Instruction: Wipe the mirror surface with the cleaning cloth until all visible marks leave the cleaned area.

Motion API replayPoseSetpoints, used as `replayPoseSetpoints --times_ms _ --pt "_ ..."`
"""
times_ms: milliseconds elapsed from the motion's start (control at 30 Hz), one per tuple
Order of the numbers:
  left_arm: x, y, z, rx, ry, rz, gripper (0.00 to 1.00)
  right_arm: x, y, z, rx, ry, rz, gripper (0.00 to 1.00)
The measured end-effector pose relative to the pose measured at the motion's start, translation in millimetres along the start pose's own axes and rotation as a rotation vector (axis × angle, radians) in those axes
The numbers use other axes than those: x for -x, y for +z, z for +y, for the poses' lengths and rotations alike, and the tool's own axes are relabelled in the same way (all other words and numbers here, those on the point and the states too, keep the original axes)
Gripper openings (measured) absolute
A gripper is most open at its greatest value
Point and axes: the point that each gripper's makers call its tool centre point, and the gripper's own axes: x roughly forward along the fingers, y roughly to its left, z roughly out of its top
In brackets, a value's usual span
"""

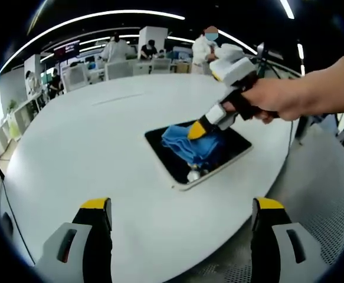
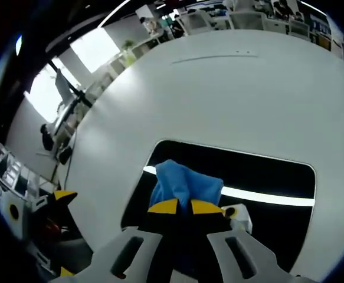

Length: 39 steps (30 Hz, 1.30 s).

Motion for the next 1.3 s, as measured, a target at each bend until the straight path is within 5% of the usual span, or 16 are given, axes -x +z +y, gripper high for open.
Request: replayPoseSetpoints --times_ms 1300 --pt "0.1 -5.5 1.6 0.009 -0.006 0.014 0.99 18.5 -49.6 27.4 0.004 0.109 0.062 0.01"
